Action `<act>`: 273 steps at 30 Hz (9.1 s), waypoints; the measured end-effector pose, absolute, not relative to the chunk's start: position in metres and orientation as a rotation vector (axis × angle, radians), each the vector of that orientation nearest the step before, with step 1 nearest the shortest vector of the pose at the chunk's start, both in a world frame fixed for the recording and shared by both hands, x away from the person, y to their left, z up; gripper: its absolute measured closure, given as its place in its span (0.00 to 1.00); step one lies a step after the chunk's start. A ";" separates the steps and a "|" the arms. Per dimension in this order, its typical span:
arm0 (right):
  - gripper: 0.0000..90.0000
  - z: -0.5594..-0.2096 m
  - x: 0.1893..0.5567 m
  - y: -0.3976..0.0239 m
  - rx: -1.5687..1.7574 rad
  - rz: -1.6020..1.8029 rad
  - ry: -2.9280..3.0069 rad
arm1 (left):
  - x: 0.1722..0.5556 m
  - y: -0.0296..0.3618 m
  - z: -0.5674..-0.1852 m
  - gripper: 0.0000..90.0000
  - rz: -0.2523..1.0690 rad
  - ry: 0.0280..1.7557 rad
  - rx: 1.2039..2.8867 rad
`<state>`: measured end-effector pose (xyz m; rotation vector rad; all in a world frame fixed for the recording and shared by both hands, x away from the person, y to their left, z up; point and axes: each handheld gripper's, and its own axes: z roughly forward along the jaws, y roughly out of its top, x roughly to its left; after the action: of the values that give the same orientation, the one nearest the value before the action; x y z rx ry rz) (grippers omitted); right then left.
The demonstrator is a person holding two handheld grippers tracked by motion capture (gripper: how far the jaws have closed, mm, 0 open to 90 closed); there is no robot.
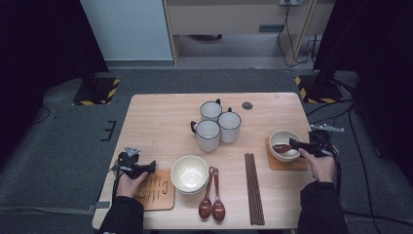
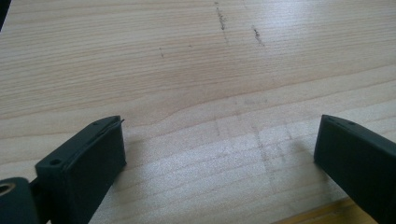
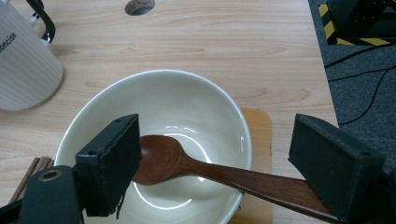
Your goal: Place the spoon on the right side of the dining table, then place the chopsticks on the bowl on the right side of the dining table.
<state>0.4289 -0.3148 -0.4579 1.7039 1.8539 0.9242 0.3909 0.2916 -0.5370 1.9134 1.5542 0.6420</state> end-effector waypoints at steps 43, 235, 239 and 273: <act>0.18 -0.453 0.391 -0.309 1.699 0.913 1.928 | 0.391 0.292 -0.537 0.01 0.642 1.554 1.914; 0.62 -0.513 0.335 -0.196 1.343 0.820 2.329 | 0.391 0.292 -0.537 0.01 0.642 1.554 1.914; 0.64 -0.514 0.335 -0.195 1.335 0.811 2.339 | 0.391 0.292 -0.537 0.01 0.642 1.554 1.914; 0.86 -0.514 0.336 -0.195 1.328 0.776 2.395 | 0.391 0.292 -0.537 0.01 0.641 1.554 1.914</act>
<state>0.3362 -0.1947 -0.5139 1.3277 2.3948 0.7758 0.3909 0.2916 -0.5370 1.9141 1.5541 0.6414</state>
